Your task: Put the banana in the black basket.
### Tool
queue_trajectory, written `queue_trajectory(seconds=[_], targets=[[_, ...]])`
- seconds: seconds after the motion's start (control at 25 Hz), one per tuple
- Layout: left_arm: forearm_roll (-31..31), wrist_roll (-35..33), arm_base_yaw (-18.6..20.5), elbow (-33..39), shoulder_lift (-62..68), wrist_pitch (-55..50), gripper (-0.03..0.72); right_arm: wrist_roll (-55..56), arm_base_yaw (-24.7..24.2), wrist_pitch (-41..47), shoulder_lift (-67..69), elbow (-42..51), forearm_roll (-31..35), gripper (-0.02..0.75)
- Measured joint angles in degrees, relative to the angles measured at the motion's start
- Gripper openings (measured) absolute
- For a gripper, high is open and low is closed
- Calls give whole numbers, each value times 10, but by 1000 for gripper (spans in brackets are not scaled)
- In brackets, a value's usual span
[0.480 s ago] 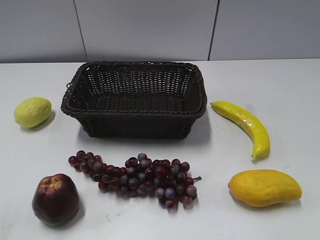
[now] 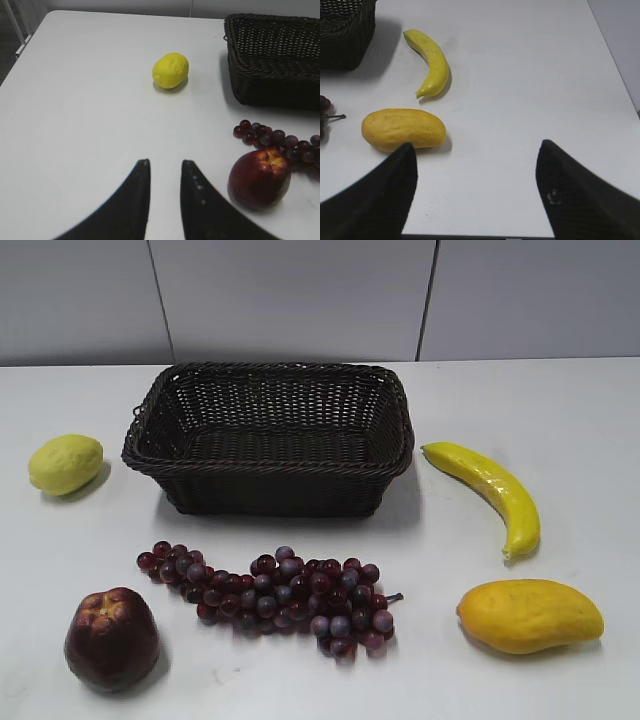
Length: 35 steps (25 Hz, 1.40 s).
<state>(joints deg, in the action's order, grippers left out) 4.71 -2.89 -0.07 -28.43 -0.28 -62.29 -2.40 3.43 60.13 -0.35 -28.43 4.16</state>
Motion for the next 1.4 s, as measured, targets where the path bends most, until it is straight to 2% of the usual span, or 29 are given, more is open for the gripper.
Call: queue_trajectory(seconds=[0.28,0.76,0.96,1.16,1.4], targets=[[0,0,0,0,0,0,204,0,0,-24,15,-12,-1,590],[0,0,0,0,0,0,204,0,0,-275,279,-22,0,590],[0,0,0,0,0,0,204,0,0,-355,420,-27,28,590],[0,0,0,0,0,0,204,-5,-1,-353,571,-74,30,590],[0,0,0,0,0,0,204,-26,-1,-277,759,-190,30,590]])
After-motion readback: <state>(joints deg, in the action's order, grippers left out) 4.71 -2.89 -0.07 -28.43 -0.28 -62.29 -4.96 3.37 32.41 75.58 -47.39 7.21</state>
